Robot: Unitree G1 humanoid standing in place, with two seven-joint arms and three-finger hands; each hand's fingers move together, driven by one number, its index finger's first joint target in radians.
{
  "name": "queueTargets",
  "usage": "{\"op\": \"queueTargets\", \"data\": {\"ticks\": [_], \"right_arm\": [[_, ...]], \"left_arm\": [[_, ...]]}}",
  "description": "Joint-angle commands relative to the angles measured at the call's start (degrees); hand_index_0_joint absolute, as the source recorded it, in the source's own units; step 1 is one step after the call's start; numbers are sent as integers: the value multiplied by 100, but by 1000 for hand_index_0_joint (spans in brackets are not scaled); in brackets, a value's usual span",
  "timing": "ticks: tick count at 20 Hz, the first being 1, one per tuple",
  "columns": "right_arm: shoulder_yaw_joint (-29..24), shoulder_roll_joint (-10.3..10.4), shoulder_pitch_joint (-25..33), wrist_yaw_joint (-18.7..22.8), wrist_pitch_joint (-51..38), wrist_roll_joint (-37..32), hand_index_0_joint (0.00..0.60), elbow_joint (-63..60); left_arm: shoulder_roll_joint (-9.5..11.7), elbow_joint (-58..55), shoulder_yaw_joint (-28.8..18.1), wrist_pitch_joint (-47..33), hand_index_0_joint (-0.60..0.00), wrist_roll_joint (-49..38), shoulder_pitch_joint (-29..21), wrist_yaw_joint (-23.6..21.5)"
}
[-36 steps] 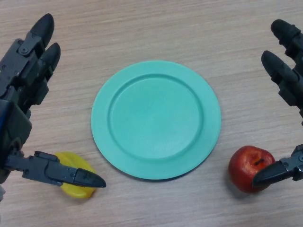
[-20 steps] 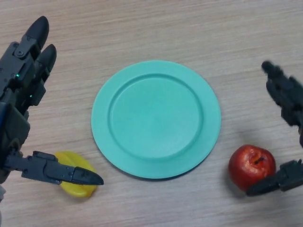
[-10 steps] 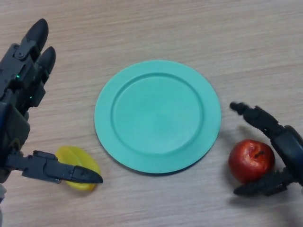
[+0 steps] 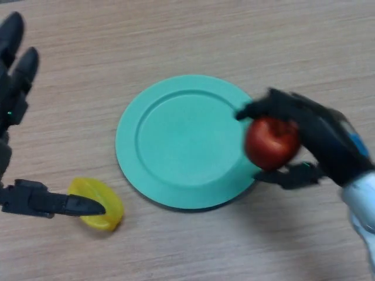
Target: Pick up the red apple and place it on the plate
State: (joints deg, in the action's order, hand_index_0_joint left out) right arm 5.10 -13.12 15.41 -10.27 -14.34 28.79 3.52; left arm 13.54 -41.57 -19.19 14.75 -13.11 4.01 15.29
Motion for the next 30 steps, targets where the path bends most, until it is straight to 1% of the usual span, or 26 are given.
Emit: {"op": "queueTargets", "data": {"ticks": [1, 2, 3, 4, 5, 6, 8, 9, 10, 11, 12, 13, 14, 15, 17, 18, 19, 20, 21, 22, 23, 24, 26, 27, 28, 30], "right_arm": [[257, 137, 606, 671, 73, -225, 600, -41], [601, 191, 928, 981, 338, -497, 600, -382], [711, 202, 1058, 1109, 335, -481, 600, -585], [961, 215, 1321, 1427, 450, -588, 600, -1036], [1055, 218, 1401, 1533, 522, -634, 600, -1206], [1216, 221, 1534, 1722, 618, -391, 600, -1582], [1280, 223, 1526, 1705, 678, -36, 600, -1828], [1279, 223, 1528, 1702, 680, -24, 550, -1833], [1277, 223, 1542, 1686, 707, -7, 400, -1839], [1276, 223, 1564, 1674, 736, -10, 300, -1837], [1281, 223, 1639, 1659, 788, -89, 149, -1810], [1282, 223, 1709, 1639, 833, -254, 50, -1734], [1244, 223, 1769, 1573, 931, -651, 0, -1476], [1197, 223, 1778, 1567, 955, -744, 0, -1360], [935, 223, 1651, 1314, 1244, -1130, 0, -749], [603, 223, 1393, 924, 1603, -1420, 0, -85], [449, 223, 1247, 757, 1701, -1445, 0, 181], [73, 223, 881, 355, 2049, -1705, 0, 907], [-88, 223, 734, 202, 2104, -1761, 0, 1149], [-405, 152, 373, -81, 2269, -2098, 0, 1782], [-500, 70, 195, -144, 2262, -2249, 0, 1974], [-750, -85, -253, -312, 2324, -2642, 0, 2476], [-1077, -208, -781, -450, 2677, -3294, 0, 3143], [-1142, -222, -888, -436, 2849, -3479, 0, 3328], [-1245, -255, -1012, -398, 3397, -3849, 0, 3757], [-1357, -334, -957, -354, 3789, -4101, 0, 4030]], "left_arm": [[209, -426, -264, -725, 0, -27, -73, -103], [199, -452, -278, -682, 0, -62, -57, -67], [194, -449, -292, -683, 0, -78, -49, -52], [176, -438, -349, -709, 0, -150, -22, -20], [166, -444, -376, -719, 0, -190, -3, -13], [139, -464, -444, -694, 0, -286, 33, -34], [146, -525, -552, -545, 0, -452, 64, -65], [146, -527, -555, -541, 0, -455, 65, -66], [150, -536, -572, -523, 0, -472, 64, -70], [160, -544, -589, -497, 0, -483, 57, -73], [228, -574, -647, -377, 0, -523, 1, -80], [311, -617, -735, -205, 0, -614, -72, -79], [424, -671, -844, 69, 0, -765, -174, -76], [444, -680, -859, 132, 0, -797, -197, -72], [482, -690, -844, 220, 0, -815, -281, -101], [435, -672, -747, 131, 0, -723, -260, -106], [411, -666, -707, 103, 0, -698, -247, -110], [357, -647, -634, 21, 0, -648, -205, -105], [336, -635, -617, 0, 0, -644, -176, -91], [314, -584, -570, -52, 0, -599, -152, -73], [308, -548, -545, -55, 0, -577, -147, -72], [305, -454, -485, -99, 0, -489, -163, -89], [287, -265, -351, -355, 0, -254, -168, -55], [272, -198, -286, -472, 0, -163, -167, -56], [248, -142, -187, -585, 0, -33, -115, 1], [209, -82, -92, -619, 0, 60, -77, 68]]}}
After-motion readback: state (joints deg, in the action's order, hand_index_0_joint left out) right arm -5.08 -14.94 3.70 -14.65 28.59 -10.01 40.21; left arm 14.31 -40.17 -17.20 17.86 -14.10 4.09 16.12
